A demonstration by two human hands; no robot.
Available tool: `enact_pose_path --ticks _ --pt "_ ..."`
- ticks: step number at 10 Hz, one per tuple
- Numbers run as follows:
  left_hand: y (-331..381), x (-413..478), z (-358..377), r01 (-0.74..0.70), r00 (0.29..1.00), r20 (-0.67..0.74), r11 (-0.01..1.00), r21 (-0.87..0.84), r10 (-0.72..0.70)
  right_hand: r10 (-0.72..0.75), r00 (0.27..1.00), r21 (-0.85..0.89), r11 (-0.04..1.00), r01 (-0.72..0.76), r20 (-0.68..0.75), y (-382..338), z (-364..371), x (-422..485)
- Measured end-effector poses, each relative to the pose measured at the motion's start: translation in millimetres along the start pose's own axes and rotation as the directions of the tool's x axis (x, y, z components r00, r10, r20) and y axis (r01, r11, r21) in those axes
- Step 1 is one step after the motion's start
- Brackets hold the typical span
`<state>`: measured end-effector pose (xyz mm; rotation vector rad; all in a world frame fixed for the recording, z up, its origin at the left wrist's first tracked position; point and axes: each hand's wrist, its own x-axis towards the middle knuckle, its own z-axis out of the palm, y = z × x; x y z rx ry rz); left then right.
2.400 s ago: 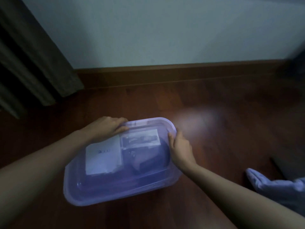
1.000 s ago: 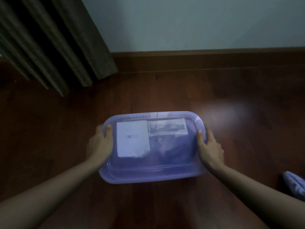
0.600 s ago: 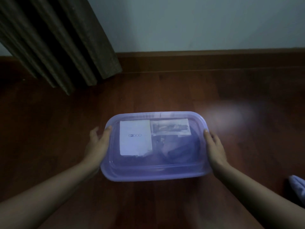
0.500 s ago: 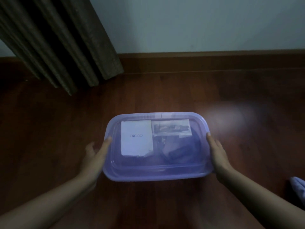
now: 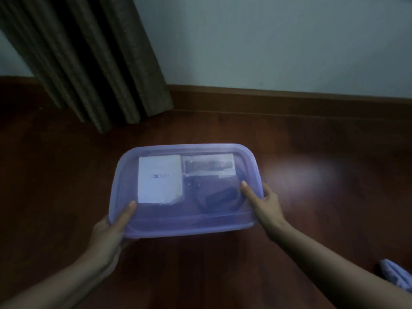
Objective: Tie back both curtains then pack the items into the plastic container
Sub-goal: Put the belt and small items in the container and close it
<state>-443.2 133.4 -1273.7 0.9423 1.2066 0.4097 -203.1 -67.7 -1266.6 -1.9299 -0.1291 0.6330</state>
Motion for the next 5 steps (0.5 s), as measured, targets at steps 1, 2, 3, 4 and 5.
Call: enact_pose_path --ticks 1,2,3,4,5 --pt "13.3 0.8 -26.6 -0.040 0.998 -0.055 0.998 -0.050 0.037 -0.046 0.995 -0.002 0.999 0.046 0.086 -21.0 34.3 4.6" --pt "36.7 6.0 -86.4 -0.126 0.970 -0.222 0.987 -0.097 0.102 -0.101 0.963 0.018 0.995 0.100 0.250 -49.9 108.2 5.4" --pt "47.4 12.9 -132.6 -0.184 0.923 -0.363 0.976 -0.118 0.130 -0.125 0.925 0.038 0.992 0.119 0.359 -67.2 164.3 1.5" --pt "60.7 17.5 -180.8 -0.239 0.850 -0.510 0.958 -0.156 0.130 -0.145 0.857 0.054 0.989 0.135 0.495 -93.6 232.0 -0.5" --pt "75.0 19.1 -217.9 -0.264 0.816 -0.562 0.952 -0.154 0.135 -0.150 0.829 0.051 0.988 0.145 0.539 -110.3 280.7 -10.7"
